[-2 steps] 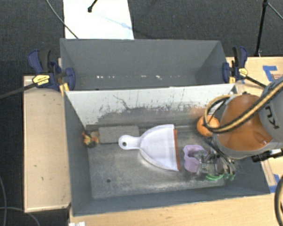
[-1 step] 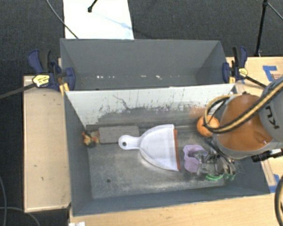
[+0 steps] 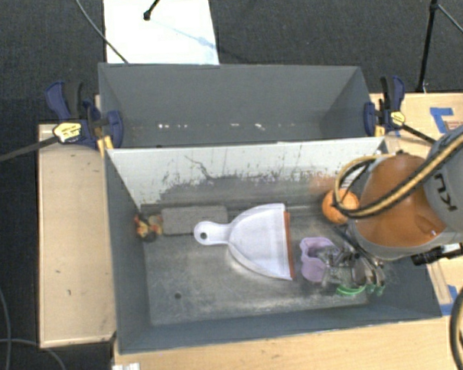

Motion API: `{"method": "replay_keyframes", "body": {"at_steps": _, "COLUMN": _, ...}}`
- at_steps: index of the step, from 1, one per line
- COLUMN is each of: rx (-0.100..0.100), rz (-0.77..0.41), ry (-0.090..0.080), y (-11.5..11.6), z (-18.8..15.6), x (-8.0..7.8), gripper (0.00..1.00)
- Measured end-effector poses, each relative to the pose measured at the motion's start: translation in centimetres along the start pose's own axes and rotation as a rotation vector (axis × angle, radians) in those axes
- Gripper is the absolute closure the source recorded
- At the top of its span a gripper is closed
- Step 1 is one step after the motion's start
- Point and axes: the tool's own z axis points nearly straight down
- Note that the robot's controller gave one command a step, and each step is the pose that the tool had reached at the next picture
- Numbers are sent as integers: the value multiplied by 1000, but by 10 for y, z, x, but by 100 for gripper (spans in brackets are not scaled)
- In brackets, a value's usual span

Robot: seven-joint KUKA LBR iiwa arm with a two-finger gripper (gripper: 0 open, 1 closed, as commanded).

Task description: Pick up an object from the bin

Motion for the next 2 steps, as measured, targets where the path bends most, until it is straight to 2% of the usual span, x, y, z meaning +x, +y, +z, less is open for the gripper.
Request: {"method": "replay_keyframes", "body": {"at_steps": 2, "rx": 0, "rz": -2, "ry": 0, "y": 0, "z": 0, "x": 0, "gripper": 100}}
